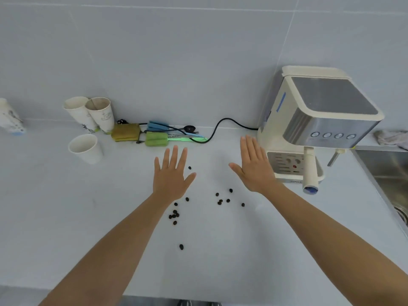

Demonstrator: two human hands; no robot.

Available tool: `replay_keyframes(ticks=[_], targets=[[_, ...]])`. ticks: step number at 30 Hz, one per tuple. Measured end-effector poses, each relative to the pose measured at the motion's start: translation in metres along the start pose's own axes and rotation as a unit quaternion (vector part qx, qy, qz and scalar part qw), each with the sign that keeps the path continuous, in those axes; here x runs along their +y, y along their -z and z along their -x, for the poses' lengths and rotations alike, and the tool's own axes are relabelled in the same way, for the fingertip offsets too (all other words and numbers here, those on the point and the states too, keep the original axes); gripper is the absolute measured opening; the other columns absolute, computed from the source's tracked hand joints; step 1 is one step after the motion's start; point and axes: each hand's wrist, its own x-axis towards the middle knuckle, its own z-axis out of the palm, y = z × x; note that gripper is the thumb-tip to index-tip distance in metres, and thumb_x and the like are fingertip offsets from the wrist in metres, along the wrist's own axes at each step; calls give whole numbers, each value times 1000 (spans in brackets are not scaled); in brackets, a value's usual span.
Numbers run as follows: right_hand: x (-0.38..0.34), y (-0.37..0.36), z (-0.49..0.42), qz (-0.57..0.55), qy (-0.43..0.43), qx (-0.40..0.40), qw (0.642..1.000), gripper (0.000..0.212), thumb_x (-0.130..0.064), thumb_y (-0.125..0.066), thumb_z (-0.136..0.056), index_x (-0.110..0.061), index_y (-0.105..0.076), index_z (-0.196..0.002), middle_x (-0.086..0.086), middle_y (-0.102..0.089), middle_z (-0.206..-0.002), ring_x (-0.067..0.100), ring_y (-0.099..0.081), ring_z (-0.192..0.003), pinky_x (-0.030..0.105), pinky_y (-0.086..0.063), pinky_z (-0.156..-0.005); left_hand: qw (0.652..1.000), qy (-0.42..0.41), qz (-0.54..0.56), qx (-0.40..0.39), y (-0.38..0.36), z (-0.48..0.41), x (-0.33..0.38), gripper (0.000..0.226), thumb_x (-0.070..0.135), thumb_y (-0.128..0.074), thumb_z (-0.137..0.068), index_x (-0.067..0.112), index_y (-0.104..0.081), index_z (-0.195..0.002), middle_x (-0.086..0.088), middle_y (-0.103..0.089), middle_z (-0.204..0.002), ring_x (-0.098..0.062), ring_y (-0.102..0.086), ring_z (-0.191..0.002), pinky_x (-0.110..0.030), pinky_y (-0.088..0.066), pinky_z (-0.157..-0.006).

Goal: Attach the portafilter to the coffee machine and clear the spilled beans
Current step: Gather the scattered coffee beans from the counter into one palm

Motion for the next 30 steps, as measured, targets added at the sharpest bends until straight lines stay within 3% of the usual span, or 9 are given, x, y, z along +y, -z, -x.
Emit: replay_keyframes(ticks=[2,5,7,9,14,17,25,30], targets=[[-1,-10,1,7,-22,-11,1000,88,-63,3,-78,-6,18,-143,11,17,-156,26,15,-144,38,5,-118,1000,8,5,6,-16,3,-12,86,67,13,-65,22,26,-138,-6,12,-159,-27,9,-146,-47,3,-117],[10,-18,-2,-10,-42,-13,999,79,-53,-21,-94,-7,19,-143,10,20,-156,25,17,-144,39,5,-118,999,15,23,19,-18,2,-17,76,68,-8,-84,22,29,-133,-6,14,-159,-26,11,-146,-47,3,-117],[13,-25,6,-7,-42,-21,999,86,-63,-11,-85,-7,19,-143,11,19,-156,25,16,-144,39,4,-118,999,16,29,17,-25,10,-22,76,61,-21,-90,22,30,-131,-6,16,-158,-26,13,-146,-47,5,-117],[11,-54,17,-16,-63,-105,992,97,-69,1,-71,-7,19,-143,10,19,-156,26,16,-144,39,3,-119,997,16,22,-66,-57,29,-30,79,62,-22,-90,21,32,-130,-6,18,-157,-26,15,-145,-47,6,-117],[25,-73,25,-23,-86,-116,989,81,-54,-25,-93,-9,20,-143,11,22,-155,25,17,-144,39,4,-119,995,23,39,-91,-79,47,-30,87,69,-24,-84,20,33,-128,-7,21,-157,-25,16,-145,-48,6,-117],[31,-76,28,-40,-96,-126,987,82,-54,-27,-93,-9,20,-144,11,22,-155,25,17,-144,39,4,-119,991,35,69,-107,-85,55,-25,97,75,-23,-76,17,35,-128,-7,22,-156,-25,17,-145,-49,6,-117],[46,-86,37,-60,-139,-134,979,86,-56,-29,-92,-8,21,-143,11,24,-154,24,18,-144,37,5,-119,971,91,158,-154,-97,76,-3,129,78,-51,-64,14,28,-143,-10,28,-154,-26,24,-143,-53,10,-114],[43,-91,39,-94,-157,-127,975,91,-58,-33,-90,-8,20,-143,9,23,-155,23,19,-144,36,6,-119,972,100,166,-135,-95,71,10,132,78,-53,-62,13,29,-143,-11,30,-153,-26,27,-142,-50,13,-114]])
